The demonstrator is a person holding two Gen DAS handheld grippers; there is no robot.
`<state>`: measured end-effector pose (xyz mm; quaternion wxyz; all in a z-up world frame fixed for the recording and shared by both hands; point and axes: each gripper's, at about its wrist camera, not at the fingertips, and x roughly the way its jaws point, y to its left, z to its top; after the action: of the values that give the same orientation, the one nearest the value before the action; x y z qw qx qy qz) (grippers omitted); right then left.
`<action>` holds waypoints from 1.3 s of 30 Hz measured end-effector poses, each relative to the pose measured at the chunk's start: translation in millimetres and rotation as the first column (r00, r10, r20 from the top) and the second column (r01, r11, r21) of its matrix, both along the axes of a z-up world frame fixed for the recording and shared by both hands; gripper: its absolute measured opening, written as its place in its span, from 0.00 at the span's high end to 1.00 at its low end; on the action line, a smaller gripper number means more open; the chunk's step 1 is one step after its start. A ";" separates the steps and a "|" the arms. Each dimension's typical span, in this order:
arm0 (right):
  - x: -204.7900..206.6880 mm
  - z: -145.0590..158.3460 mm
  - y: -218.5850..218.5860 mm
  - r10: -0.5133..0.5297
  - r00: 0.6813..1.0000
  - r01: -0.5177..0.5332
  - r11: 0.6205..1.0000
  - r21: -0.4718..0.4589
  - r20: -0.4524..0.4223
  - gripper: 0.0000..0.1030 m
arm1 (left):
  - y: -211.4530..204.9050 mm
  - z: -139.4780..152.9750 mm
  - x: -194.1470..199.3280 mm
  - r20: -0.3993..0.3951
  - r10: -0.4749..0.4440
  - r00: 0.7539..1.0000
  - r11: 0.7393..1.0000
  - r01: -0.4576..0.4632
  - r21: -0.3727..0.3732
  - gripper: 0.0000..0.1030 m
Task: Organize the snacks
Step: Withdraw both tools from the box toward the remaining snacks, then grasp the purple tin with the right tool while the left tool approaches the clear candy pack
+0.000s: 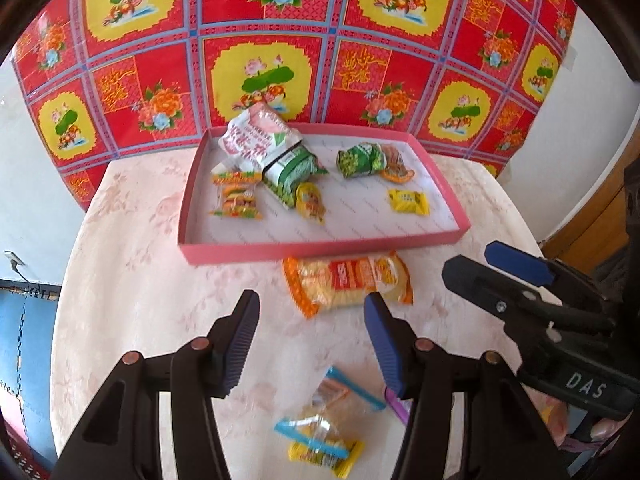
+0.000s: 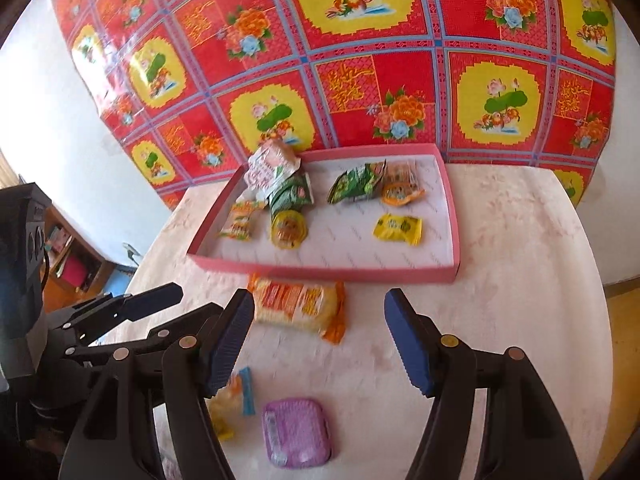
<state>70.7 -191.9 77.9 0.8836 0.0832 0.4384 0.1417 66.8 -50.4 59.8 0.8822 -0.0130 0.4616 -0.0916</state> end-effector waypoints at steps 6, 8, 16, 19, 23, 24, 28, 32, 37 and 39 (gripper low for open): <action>-21.8 -5.8 5.6 0.010 1.000 -0.011 1.000 -0.028 -0.021 0.33 | 3.7 -8.2 -18.4 -0.027 -0.009 1.000 1.000 0.009 0.004 0.44; -27.9 -7.5 6.1 0.010 1.000 -0.011 0.999 -0.032 -0.027 0.33 | 5.5 -10.9 -24.7 -0.031 -0.009 0.999 1.000 0.010 0.010 0.44; -49.6 -18.7 9.6 0.025 0.998 -0.029 0.998 -0.057 -0.062 0.33 | 7.2 -23.3 -46.1 -0.058 -0.017 0.998 0.999 0.019 0.033 0.44; -54.8 -25.0 10.2 0.027 0.996 -0.032 0.997 -0.065 -0.082 0.33 | 5.5 -27.2 -50.1 -0.067 -0.023 0.998 0.999 0.026 0.039 0.44; -61.1 -33.3 11.5 0.034 0.994 -0.042 0.997 -0.072 -0.104 0.33 | 4.1 -31.8 -54.4 -0.074 -0.029 0.997 0.999 0.032 0.039 0.44; -62.1 -34.7 11.8 0.035 0.994 -0.044 0.996 -0.075 -0.108 0.33 | 3.8 -33.7 -55.7 -0.078 -0.033 0.996 0.999 0.036 0.039 0.44; -65.7 -41.0 13.7 0.039 0.991 -0.052 0.994 -0.098 -0.126 0.33 | 2.1 -40.7 -57.4 -0.091 -0.044 0.995 0.998 0.048 0.042 0.44; -67.0 -49.4 18.1 0.046 0.987 -0.068 0.987 -0.142 -0.153 0.33 | 1.4 -47.3 -54.7 -0.098 -0.039 0.994 0.998 0.043 0.045 0.44; -66.9 -57.0 24.3 0.078 0.981 -0.105 0.984 -0.144 -0.177 0.33 | 2.5 -51.6 -50.3 -0.098 -0.039 0.994 0.998 0.044 0.044 0.44; -65.7 -59.2 24.2 0.077 0.980 -0.105 0.984 -0.145 -0.182 0.33 | 3.1 -51.9 -48.9 -0.090 -0.041 0.995 0.998 0.046 0.044 0.44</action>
<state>5.0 -167.8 18.7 0.8379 0.0067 0.5276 0.1399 18.0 -47.3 7.9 0.8586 0.0134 0.5027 -0.0994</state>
